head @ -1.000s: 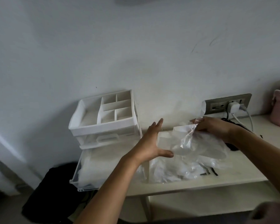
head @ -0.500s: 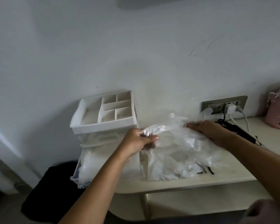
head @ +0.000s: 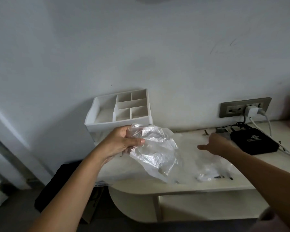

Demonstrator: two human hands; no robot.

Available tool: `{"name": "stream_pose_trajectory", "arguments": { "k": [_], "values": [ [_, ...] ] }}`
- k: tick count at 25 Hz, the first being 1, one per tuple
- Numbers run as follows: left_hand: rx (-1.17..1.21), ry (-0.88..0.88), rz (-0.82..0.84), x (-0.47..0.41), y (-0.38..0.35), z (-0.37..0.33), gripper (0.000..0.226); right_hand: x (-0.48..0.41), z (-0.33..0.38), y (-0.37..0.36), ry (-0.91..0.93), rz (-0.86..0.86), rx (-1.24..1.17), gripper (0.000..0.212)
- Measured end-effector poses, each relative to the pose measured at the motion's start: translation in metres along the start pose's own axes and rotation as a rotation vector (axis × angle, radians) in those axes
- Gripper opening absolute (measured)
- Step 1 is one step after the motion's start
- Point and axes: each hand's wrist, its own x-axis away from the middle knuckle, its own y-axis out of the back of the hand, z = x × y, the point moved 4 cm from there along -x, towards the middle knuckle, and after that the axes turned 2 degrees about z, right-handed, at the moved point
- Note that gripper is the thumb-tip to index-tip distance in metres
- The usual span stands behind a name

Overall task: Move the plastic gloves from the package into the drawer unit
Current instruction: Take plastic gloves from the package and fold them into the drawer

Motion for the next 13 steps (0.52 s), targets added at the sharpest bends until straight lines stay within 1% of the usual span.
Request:
{"name": "stream_pose_trajectory", "arguments": {
  "k": [1, 2, 3, 4, 5, 6, 7, 8, 9, 11, 13],
  "values": [
    [-0.021, -0.010, 0.007, 0.003, 0.005, 0.001, 0.040, 0.003, 0.005, 0.002, -0.011, -0.004, 0.060, 0.085],
    [-0.047, -0.017, 0.001, 0.005, 0.010, 0.003, 0.040, 0.009, 0.011, 0.009, -0.014, -0.053, 0.111, 0.090],
    [-0.084, -0.019, -0.018, 0.005, 0.015, 0.005, 0.039, 0.016, 0.018, 0.020, 0.021, -0.135, 0.105, 0.090],
    [-0.121, -0.025, -0.036, 0.006, 0.019, 0.007, 0.038, 0.026, 0.030, 0.034, 0.109, -0.242, 0.016, 0.082],
    [-0.151, -0.034, -0.046, 0.008, 0.022, 0.009, 0.036, 0.037, 0.044, 0.048, 0.245, -0.340, -0.174, 0.070],
    [-0.174, -0.051, -0.030, 0.010, 0.022, 0.008, 0.032, 0.050, 0.058, 0.057, 0.399, -0.360, -0.425, 0.059],
    [-0.193, -0.070, 0.008, 0.012, 0.021, 0.006, 0.028, 0.066, 0.075, 0.064, 0.552, -0.270, -0.629, 0.052],
    [-0.201, -0.085, 0.055, 0.016, 0.018, 0.003, 0.026, 0.081, 0.093, 0.065, 0.698, -0.118, -0.728, 0.051],
    [-0.205, -0.093, 0.100, 0.019, 0.015, 0.001, 0.024, 0.094, 0.109, 0.061, 0.821, 0.039, -0.750, 0.054],
    [-0.204, -0.117, 0.170, 0.024, 0.011, -0.005, 0.024, 0.108, 0.129, 0.046, 0.921, 0.261, -0.692, 0.060],
    [-0.203, -0.148, 0.194, 0.028, 0.012, -0.007, 0.029, 0.108, 0.133, 0.033, 0.936, 0.433, -0.631, 0.052]
  ]
}}
